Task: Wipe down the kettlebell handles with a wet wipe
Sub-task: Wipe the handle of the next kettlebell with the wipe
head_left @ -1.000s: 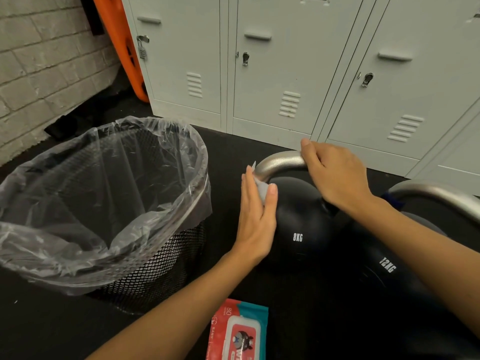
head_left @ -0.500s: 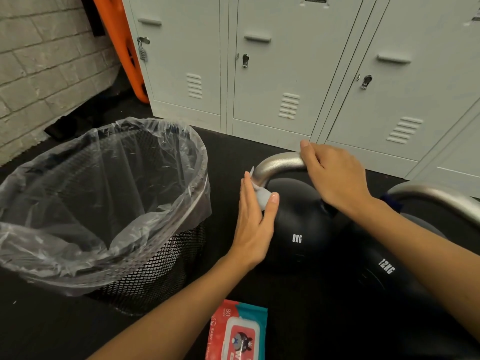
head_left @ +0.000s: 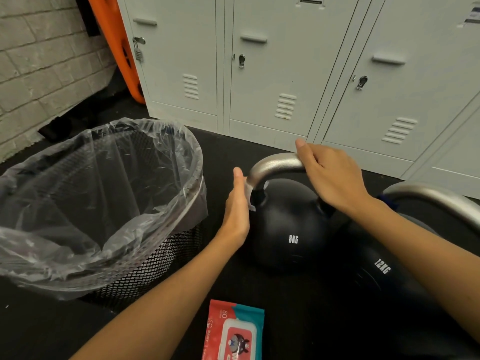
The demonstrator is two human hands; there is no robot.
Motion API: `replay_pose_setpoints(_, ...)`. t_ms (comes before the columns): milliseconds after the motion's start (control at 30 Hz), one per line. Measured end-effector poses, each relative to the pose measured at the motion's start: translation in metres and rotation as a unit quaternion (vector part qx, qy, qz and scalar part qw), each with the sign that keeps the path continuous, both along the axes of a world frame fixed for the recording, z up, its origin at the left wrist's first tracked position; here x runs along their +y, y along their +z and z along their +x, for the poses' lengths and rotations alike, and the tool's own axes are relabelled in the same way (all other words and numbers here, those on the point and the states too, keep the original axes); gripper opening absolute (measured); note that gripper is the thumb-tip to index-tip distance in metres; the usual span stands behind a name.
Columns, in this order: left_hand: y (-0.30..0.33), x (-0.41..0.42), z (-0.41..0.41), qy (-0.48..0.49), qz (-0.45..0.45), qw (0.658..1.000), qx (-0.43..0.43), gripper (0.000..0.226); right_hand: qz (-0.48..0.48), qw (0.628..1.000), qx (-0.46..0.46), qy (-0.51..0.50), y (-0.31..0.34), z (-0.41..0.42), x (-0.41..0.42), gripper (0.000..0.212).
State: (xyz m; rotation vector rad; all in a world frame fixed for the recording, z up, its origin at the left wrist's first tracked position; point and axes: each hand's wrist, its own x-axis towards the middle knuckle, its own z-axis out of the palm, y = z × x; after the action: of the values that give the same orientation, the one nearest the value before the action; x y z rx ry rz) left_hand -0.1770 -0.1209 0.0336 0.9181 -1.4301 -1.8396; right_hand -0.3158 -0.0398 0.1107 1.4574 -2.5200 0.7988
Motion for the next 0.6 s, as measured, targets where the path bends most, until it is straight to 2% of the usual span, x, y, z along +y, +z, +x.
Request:
replay_pose_setpoints(100, -0.007, -0.001, 0.003, 0.015, 0.024, 1.000, -0.006, 0.069, 0.000, 0.998, -0.069, -0.002, 0.003, -0.005, 0.002, 0.064)
replay_pose_setpoints(200, -0.008, 0.005, 0.002, 0.034, 0.011, 0.999, -0.014, 0.065, -0.040, 0.988, -0.149, 0.009, 0.007, -0.008, 0.005, 0.063)
replay_pose_setpoints(267, -0.010, 0.013, 0.004, 0.052, 0.000, 0.999, -0.002, 0.051, -0.061, 0.982, -0.180, 0.012, 0.010, -0.009, 0.006, 0.061)
replay_pose_setpoints(333, -0.008, 0.019, 0.009, 0.057, -0.039, 0.998, -0.008, 0.040, -0.070, 0.977, -0.202, 0.004, 0.014, -0.009, 0.007, 0.061)
replay_pose_setpoints(500, 0.005, 0.020, 0.013, 0.056, -0.153, 0.987, -0.016, 0.040, -0.117, 0.952, -0.281, -0.013, 0.018, -0.012, 0.004, 0.061)
replay_pose_setpoints(600, 0.025, 0.023, 0.013, 0.080, -0.214, 0.973, 0.016, 0.038, -0.202, 0.903, -0.378, -0.038, 0.023, -0.019, 0.004, 0.053)
